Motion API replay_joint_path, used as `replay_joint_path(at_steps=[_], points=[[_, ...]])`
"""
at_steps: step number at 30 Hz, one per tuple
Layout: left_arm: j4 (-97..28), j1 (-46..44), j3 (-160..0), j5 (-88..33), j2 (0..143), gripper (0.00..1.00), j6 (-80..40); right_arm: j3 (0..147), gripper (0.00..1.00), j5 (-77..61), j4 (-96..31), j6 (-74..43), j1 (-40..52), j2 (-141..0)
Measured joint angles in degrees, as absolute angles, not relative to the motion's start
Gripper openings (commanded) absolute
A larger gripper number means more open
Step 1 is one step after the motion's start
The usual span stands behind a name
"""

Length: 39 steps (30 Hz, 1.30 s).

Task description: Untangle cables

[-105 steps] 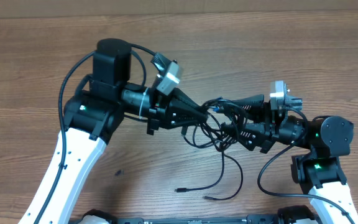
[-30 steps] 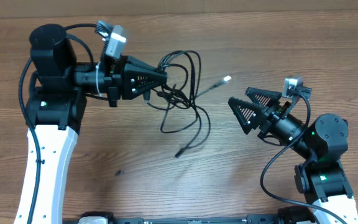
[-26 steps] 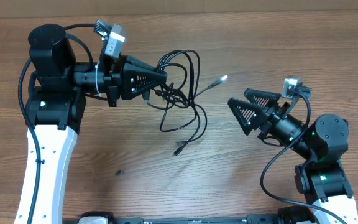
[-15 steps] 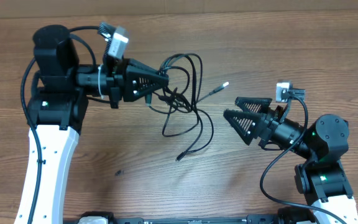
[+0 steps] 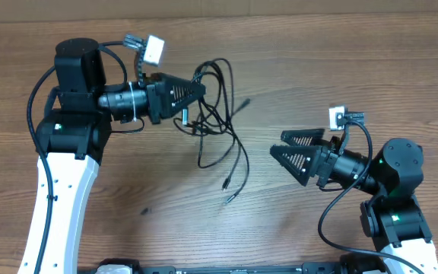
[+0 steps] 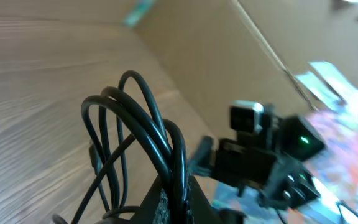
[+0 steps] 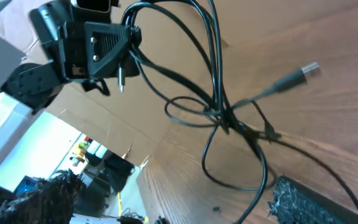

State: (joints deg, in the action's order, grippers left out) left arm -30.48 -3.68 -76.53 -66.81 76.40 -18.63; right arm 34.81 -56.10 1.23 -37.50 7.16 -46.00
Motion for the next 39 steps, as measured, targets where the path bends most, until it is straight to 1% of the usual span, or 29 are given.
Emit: replay_joint_path(at_steps=[6,12,16,21,26,31,34,39], points=[[-30.72,-3.68,-76.53,-55.88,76.38,0.04,-26.28,34.83,1.0,-55.13,-3.29,-37.5,7.16,-46.15],[-31.97,-3.92,-76.53,-47.33,76.38,0.04,-37.93,34.81,1.0,-55.05,-6.07,-37.54,7.16,-47.62],[-32.14,-5.34,-76.53,-43.24,76.38,0.04,-43.59,34.81,1.0,-55.05,-6.07,-37.54,7.16,-48.58],[-32.18,-8.32,-76.53,-39.68,76.4,0.04,-47.64,34.81,1.0,-55.29,-6.02,-38.13,7.16,-49.39],[-32.25,-10.92,-76.53,-35.24,76.38,0.04,-52.31,34.81,1.0,-55.31,-5.21,-41.87,7.16,-49.52],[-33.06,-12.84,-76.53,-29.58,76.4,0.04,-60.07,34.83,1.0,-55.35,-5.04,-47.33,7.16,-49.52],[-33.08,-14.26,-76.53,-25.8,76.4,0.04,-66.67,34.81,1.0,-55.35,-5.08,-50.57,7.16,-49.52],[-33.08,-16.25,-76.53,-23.24,76.38,0.04,-75.77,34.81,1.0,-55.48,-5.06,-53.04,7.16,-49.52]])
